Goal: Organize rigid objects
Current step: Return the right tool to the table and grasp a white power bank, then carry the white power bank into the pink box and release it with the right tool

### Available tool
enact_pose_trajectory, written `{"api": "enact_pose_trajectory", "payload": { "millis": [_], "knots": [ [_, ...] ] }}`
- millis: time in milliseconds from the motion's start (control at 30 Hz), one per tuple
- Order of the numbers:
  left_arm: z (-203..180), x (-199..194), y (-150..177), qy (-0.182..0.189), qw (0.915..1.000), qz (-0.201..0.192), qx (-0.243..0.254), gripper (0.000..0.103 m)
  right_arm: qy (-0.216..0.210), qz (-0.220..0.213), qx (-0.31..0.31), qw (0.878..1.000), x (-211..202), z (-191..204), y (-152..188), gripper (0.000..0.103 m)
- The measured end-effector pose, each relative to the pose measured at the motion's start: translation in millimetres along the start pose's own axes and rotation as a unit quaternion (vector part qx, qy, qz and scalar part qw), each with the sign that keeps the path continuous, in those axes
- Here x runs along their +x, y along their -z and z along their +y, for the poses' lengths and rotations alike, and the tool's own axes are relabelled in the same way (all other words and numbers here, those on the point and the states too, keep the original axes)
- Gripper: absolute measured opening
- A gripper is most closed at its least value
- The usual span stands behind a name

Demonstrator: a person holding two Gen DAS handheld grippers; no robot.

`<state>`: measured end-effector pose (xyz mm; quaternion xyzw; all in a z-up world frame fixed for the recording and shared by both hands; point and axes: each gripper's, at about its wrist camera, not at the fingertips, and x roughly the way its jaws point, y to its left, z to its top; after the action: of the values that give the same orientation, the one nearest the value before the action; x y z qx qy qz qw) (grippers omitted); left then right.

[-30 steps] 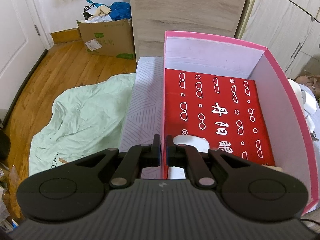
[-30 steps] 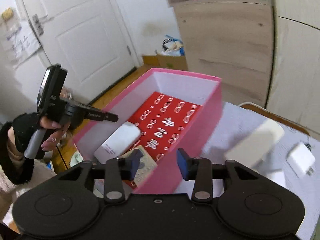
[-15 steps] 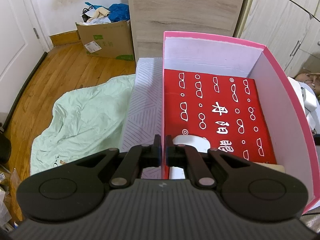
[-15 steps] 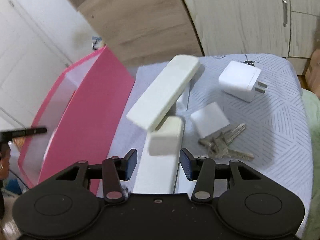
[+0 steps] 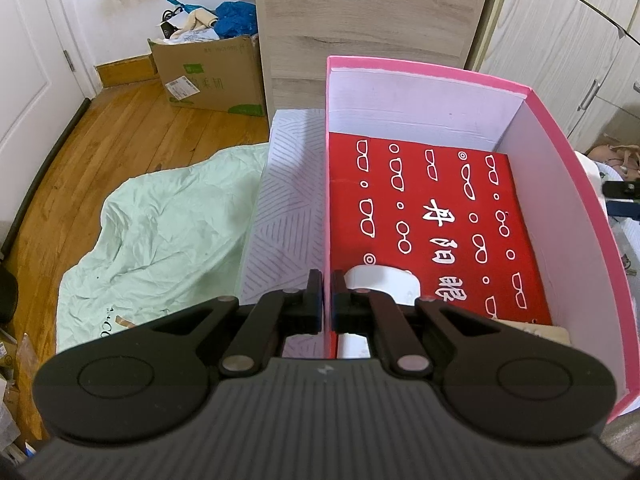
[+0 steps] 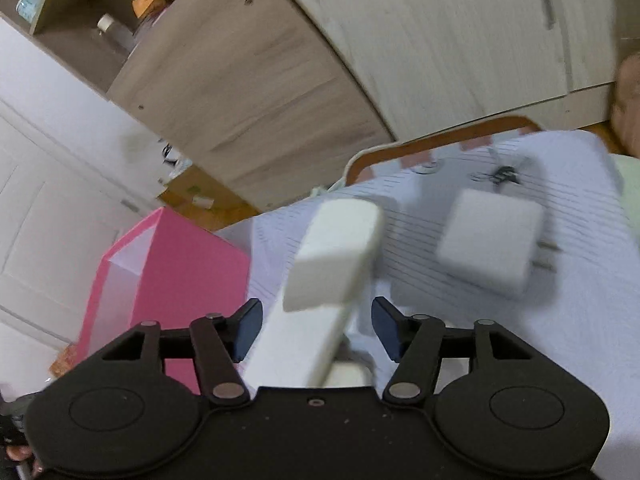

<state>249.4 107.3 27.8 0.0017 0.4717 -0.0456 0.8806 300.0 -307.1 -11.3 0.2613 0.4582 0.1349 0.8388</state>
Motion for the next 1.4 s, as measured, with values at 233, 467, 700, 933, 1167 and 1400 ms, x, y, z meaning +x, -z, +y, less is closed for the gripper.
{"api": "enact_pose_trajectory", "payload": {
  "millis": [233,467,700,933,1167,1400],
  "knots": [
    [1,2,-4,0.000,1.0000,0.000,0.008,0.003,-0.002,-0.013,0.034,0.999,23,-11,1,0.071],
    [3,5,-9,0.005,1.0000,-0.001,0.005,0.003,-0.010,-0.068,0.033,0.997,27,-19,0,0.071],
    [2,6,-10,0.003,1.0000,0.000,0.004,0.003,-0.030,-0.088,0.033,0.995,19,-23,3,0.055],
    [2,5,-10,0.001,1.0000,0.000,0.005,0.003,-0.064,-0.119,0.018,0.991,-3,-23,8,0.025],
    [2,4,-9,-0.001,1.0000,-0.001,0.005,0.003,-0.067,-0.138,-0.029,0.988,-16,0,13,0.021],
    [2,3,-8,-0.004,1.0000,-0.002,0.003,0.003,-0.044,-0.205,-0.135,0.969,-48,44,29,0.021]
  ]
}}
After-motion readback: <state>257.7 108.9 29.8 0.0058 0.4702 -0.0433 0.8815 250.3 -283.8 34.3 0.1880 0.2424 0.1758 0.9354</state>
